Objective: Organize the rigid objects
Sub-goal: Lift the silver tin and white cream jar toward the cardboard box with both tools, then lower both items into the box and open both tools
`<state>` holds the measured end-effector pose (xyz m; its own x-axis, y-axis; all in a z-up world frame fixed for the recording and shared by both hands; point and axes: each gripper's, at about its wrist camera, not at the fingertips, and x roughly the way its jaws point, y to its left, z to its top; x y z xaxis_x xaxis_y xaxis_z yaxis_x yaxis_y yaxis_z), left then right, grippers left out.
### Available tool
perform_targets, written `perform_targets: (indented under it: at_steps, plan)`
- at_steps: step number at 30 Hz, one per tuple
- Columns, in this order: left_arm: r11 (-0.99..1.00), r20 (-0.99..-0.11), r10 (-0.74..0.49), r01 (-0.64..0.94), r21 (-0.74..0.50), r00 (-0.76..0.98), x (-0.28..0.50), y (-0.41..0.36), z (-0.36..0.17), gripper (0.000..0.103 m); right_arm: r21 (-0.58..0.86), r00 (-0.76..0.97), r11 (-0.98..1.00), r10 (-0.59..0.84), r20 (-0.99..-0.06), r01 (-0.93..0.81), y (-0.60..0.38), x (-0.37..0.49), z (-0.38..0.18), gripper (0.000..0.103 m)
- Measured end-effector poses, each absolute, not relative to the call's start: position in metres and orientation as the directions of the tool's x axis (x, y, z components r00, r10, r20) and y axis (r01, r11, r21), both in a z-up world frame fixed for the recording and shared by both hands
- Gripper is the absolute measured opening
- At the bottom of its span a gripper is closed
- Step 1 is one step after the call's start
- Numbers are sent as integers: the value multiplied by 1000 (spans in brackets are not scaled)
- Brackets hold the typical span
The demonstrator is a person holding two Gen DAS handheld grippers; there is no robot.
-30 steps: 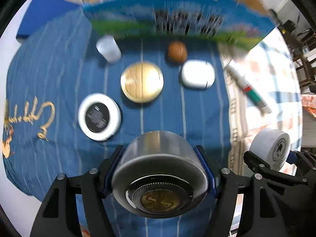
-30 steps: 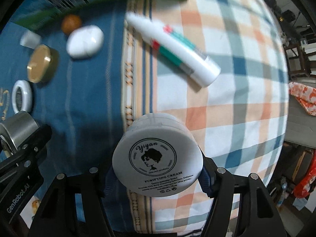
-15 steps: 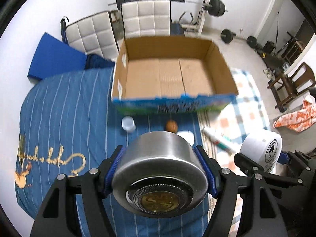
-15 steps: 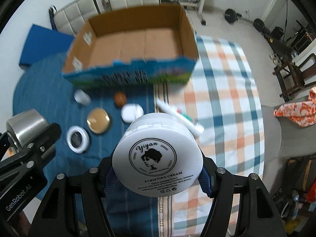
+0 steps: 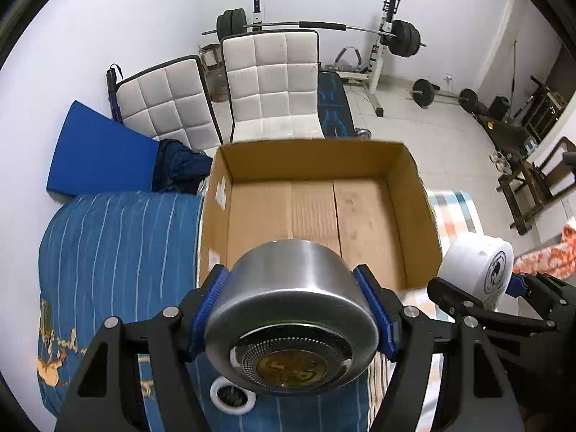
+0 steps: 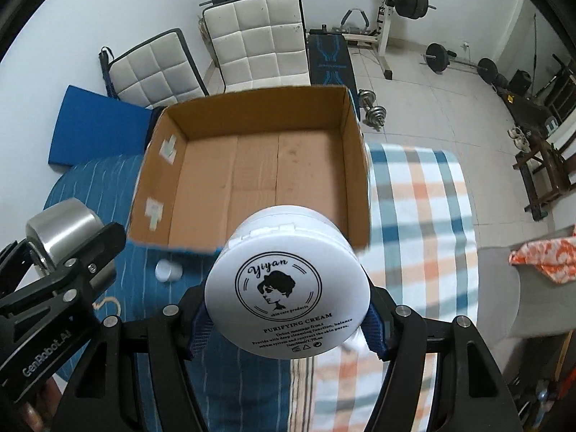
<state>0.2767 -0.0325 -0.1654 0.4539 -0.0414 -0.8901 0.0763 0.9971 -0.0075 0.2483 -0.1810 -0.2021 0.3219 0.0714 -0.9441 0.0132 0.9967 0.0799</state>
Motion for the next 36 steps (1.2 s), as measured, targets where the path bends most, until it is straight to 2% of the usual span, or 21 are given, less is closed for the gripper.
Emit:
perform_targets:
  at_steps: [7,16,23,36]
  plan:
    - [997,-916,-74,39,-63,395,351,-37,-196,69,119,275,993,108,-955,20,-202,334,-242,69]
    - [969,-966,-227,-66,-236,125,457,-20,-294,69,156,124,988,155,-980,-1,-194,419,-333,69]
    - [968,-972,-234,-96,-230,-29,506,-22,-355,69,128,21,990,129,-991,-57,-182,459,-385,69]
    - [975,-966,-217,-81,-208,-139,517,-39,-389,69,47,-84,990,36,-996,-133,-176,494,-432,70]
